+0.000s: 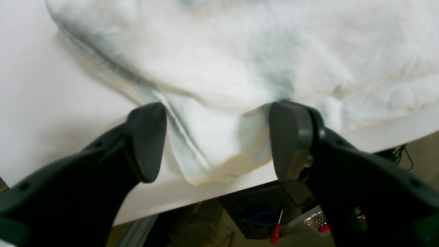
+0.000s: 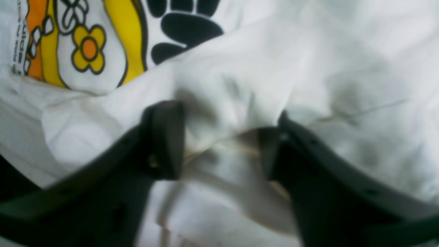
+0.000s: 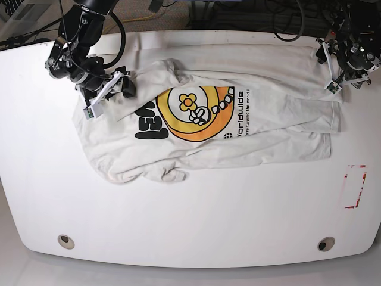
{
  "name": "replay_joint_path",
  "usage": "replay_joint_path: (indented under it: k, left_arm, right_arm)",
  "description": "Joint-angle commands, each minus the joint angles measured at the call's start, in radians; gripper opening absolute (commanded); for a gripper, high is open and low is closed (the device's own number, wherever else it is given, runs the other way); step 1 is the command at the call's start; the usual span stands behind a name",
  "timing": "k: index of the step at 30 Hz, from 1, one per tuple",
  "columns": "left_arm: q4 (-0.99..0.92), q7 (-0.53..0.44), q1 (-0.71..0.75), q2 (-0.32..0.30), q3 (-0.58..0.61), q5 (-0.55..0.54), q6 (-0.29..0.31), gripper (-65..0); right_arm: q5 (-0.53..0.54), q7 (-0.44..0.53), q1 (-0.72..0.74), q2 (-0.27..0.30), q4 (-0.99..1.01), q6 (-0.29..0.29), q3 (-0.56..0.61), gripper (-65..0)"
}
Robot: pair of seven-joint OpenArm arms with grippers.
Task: Fold the T-shirt properly
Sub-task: 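Release the right gripper and move it along the shirt side toward the hem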
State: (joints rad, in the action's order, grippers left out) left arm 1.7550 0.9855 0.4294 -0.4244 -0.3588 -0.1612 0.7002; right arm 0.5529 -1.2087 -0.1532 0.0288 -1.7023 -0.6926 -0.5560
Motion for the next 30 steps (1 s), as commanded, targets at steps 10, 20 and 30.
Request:
replay_joint_path:
  k: [10,20,30]
  left_arm:
    - [0.004,-0.004,0.001,-0.012,-0.003,0.004,-0.002,-21.1]
    - [0.004,-0.004,0.001,-0.034,0.036,0.005,-0.002,-21.1]
    - [0.004,-0.004,0.001,-0.034,0.039,0.062,-0.002,-21.1]
  right_arm:
    - [0.016,0.016,0.027,0.007,-0.060,-0.006,-0.003,-65.0]
    - [0.016,0.014,0.125,0.010,-0.080,-0.006,-0.003,-65.0]
    - [0.011,0.013,0.240,0.041,0.051,-0.006,0.070,-47.6]
